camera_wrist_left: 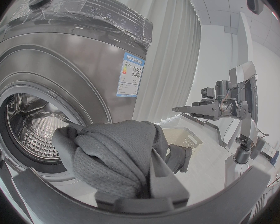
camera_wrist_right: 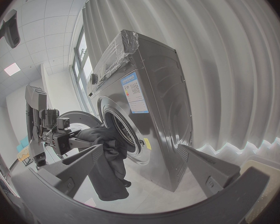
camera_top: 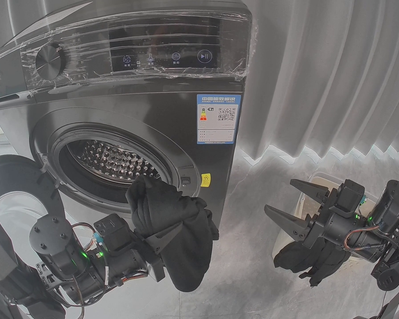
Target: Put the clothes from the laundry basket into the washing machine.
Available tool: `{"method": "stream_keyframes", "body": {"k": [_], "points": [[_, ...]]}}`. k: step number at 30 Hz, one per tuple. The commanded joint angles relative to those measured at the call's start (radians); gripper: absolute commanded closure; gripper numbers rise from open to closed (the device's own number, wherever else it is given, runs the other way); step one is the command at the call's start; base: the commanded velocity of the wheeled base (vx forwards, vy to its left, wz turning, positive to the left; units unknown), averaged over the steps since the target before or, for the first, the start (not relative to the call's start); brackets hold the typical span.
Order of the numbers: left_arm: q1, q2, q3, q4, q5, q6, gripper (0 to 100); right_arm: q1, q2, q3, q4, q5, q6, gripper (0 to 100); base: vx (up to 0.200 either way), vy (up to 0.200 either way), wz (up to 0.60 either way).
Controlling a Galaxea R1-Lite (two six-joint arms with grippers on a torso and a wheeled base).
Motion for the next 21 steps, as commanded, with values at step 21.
{"method": "stream_keyframes", "body": {"k": [21], "points": [[0.000, 0.027, 0.002, -0.001, 0.000, 0.001, 100, -0.020, 0.002, 0.013, -0.001, -0.002, 0.000, 0, 0.000, 0.076, 0.00]]}}
